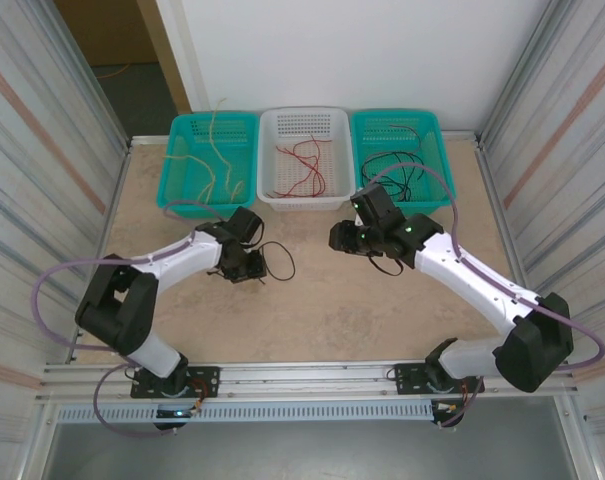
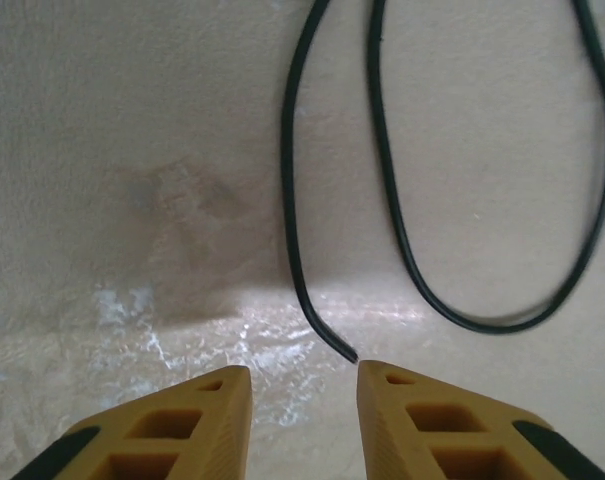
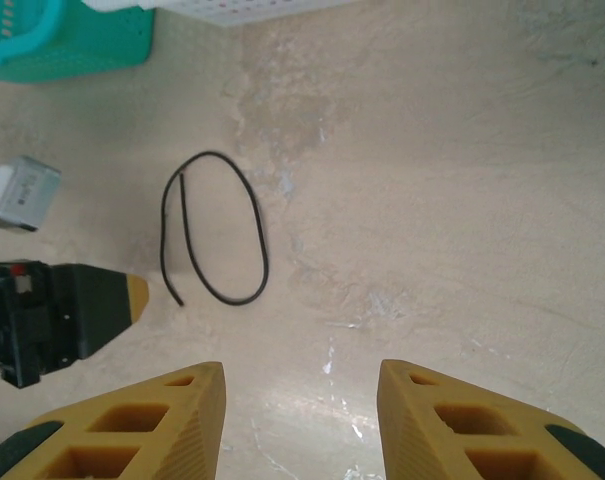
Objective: Untangle the cables
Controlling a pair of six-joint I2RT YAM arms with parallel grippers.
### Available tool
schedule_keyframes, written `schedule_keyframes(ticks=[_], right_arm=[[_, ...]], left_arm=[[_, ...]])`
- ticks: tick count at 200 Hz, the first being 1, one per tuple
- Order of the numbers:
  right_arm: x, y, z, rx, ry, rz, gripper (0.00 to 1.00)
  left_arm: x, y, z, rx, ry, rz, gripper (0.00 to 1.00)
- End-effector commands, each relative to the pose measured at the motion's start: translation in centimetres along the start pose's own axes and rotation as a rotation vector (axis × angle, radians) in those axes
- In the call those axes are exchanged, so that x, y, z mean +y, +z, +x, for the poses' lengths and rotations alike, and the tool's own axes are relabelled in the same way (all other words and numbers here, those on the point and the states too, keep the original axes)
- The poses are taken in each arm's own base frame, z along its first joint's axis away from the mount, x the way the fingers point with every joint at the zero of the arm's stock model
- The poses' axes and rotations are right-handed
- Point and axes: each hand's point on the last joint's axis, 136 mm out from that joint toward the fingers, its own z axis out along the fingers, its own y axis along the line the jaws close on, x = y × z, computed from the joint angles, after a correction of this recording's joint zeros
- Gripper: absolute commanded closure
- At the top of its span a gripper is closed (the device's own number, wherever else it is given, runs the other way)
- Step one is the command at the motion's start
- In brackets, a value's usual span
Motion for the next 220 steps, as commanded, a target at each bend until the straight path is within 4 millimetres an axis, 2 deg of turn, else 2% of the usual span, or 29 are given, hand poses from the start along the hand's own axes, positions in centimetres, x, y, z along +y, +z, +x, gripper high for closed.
schedule_keyframes(ticks=[1,41,107,131,160,207,220], right_arm=[[1.1,-1.4,-1.9,-0.078,0.022,-0.025,0.56],[2.3,-1.3,-2.5,-0.071,0.007,-0.048,0.57],[2.4,-1.9,-2.5,-0.076,0.005,-0.05,0.57],[2.5,-2.1,-2.6,-0.081,0.006,-0.053,0.57],[3.0,-2.2,-2.6,-0.078,-0.003,-0.058,0.57],[3.5,-2.0,-2.5,-0.076,-0.019,-0.055,0.57],[3.6,-1.9,-2.4,-0.074,-0.021,-0.057,0.57]], left_arm=[[0.6,0.1,-0.2,0.003,0.001,-0.049,0.68],[0.0,1.2,-0.5,0.009,-0.009,-0.031,0.68],[0.5,2.8,0.0,0.039,-0.012,-0.064,0.74],[0.2,3.1,0.1,0.046,-0.015,-0.051,0.84],[0.0,2.5,-0.4,0.011,-0.014,-0.036,1.0],[-0.2,1.1,-0.7,-0.028,-0.01,-0.014,1.0],[-0.1,0.9,-0.8,-0.033,-0.008,-0.015,0.91]])
